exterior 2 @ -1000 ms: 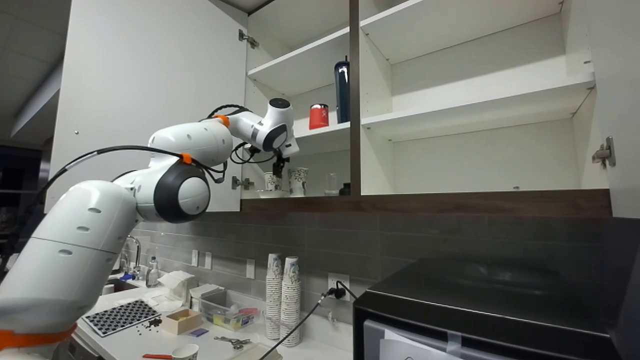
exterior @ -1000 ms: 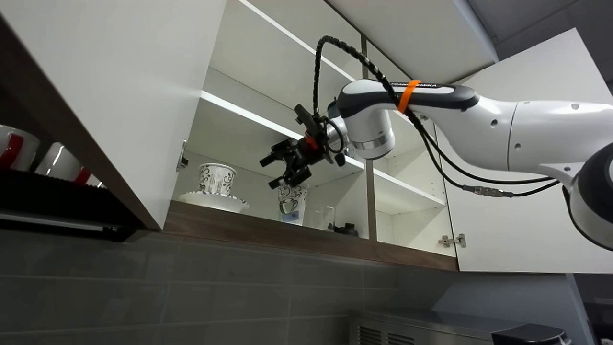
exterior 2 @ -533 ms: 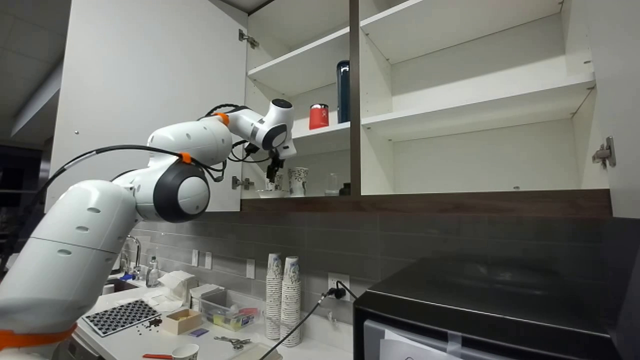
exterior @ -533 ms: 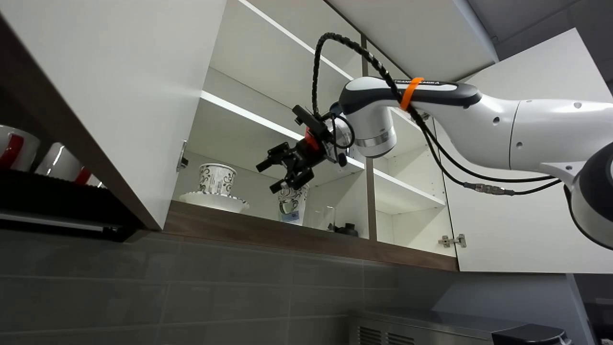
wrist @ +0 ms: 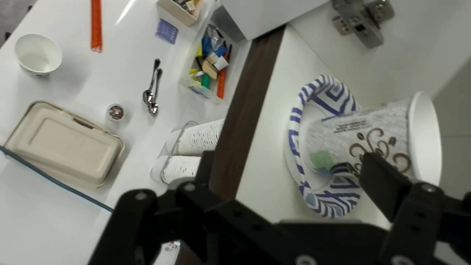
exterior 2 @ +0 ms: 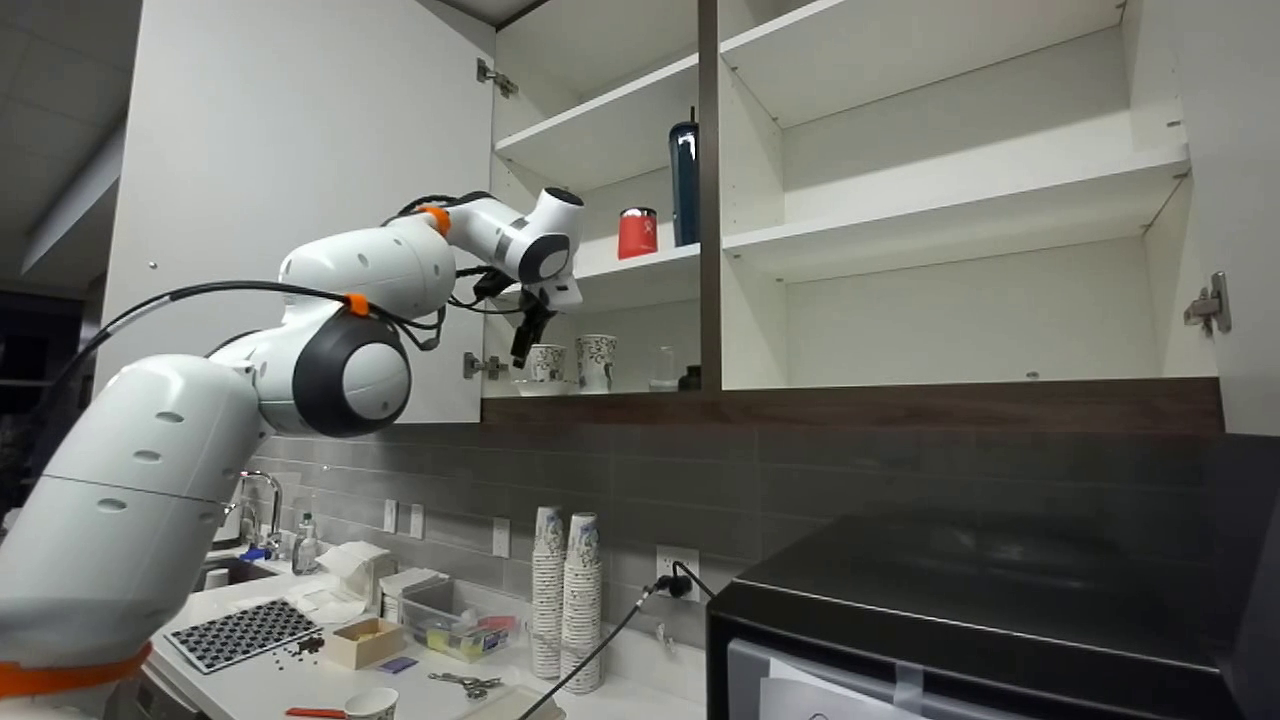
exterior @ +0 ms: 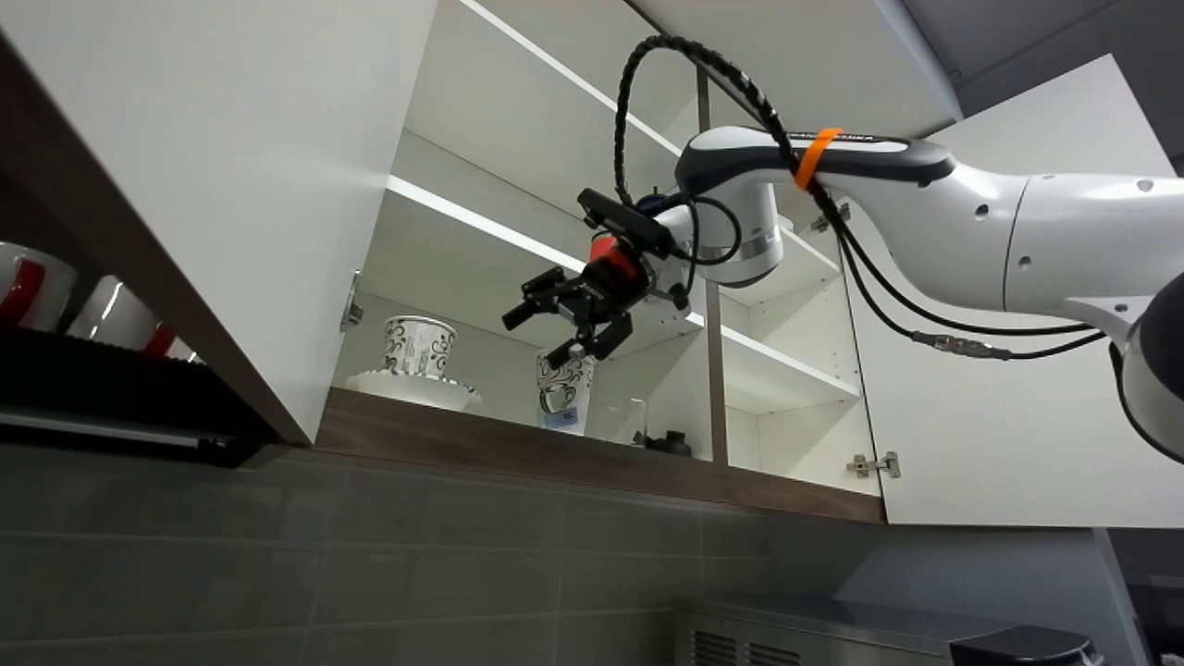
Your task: Put the bowl and cup inside the cupboard
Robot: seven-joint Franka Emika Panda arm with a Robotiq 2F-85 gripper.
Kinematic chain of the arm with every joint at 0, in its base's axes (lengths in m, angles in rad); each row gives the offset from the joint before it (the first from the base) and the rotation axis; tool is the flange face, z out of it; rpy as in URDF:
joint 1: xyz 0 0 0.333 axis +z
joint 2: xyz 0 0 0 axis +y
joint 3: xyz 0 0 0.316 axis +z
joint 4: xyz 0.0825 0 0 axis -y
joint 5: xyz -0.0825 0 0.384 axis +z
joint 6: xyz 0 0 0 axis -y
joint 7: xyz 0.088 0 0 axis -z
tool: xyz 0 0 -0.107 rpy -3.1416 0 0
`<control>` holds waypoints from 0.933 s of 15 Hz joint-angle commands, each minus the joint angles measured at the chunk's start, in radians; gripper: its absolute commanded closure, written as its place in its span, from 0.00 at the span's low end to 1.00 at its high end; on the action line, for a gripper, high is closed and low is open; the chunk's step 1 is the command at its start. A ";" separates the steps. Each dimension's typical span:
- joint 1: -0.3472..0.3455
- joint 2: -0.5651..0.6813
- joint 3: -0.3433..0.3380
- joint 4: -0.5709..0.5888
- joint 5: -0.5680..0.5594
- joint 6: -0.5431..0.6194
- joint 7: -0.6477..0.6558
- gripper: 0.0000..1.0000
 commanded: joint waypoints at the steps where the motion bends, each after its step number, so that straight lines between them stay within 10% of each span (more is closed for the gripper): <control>1: -0.007 -0.025 0.008 -0.021 -0.006 -0.116 -0.097 0.00; 14: -0.016 -0.146 0.004 -0.083 -0.089 -0.228 -0.756 0.00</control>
